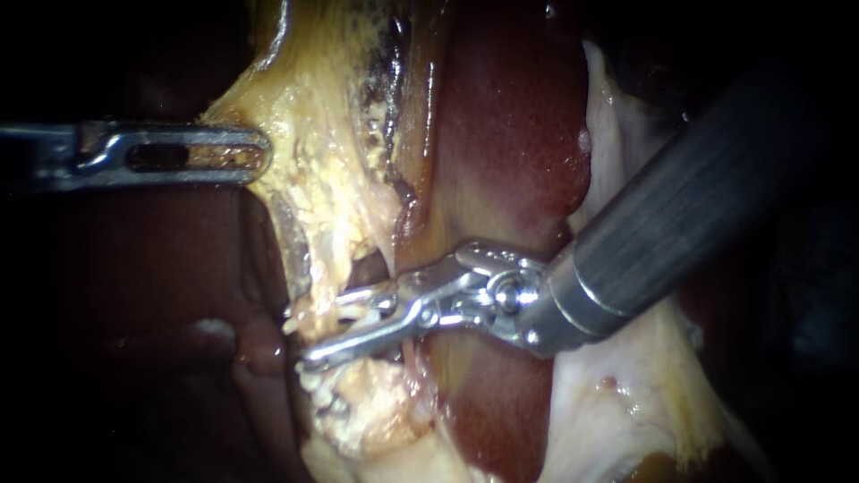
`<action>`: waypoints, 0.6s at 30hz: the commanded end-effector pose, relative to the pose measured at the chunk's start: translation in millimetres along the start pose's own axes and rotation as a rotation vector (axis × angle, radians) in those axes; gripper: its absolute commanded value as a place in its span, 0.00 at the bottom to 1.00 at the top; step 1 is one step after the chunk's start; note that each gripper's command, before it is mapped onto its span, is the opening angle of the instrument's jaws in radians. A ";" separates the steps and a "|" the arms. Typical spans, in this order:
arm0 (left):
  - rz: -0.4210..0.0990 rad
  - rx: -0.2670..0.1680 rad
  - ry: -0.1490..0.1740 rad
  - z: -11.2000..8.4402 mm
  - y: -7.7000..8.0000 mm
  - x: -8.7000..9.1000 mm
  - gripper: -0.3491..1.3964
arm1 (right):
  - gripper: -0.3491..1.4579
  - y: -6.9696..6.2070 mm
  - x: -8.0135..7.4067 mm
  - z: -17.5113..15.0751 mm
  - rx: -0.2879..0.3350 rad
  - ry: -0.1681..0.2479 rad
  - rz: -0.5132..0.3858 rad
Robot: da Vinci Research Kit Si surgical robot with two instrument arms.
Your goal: Clipping third clip left tube
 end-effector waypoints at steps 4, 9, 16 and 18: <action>0.000 -0.002 0.002 0.0 0.0 0.1 0.00 | 0.49 -0.1 0.3 -0.1 -0.008 0.005 0.005; 0.000 -0.003 0.002 0.1 -0.1 0.0 0.00 | 0.50 0.1 1.1 0.5 -0.033 0.041 0.008; -0.001 -0.004 0.001 0.1 -0.2 0.0 0.00 | 0.49 1.2 1.5 1.0 -0.059 0.076 0.010; -0.001 -0.005 0.001 0.1 -0.2 0.1 0.00 | 0.49 1.4 1.5 0.9 -0.058 0.073 0.009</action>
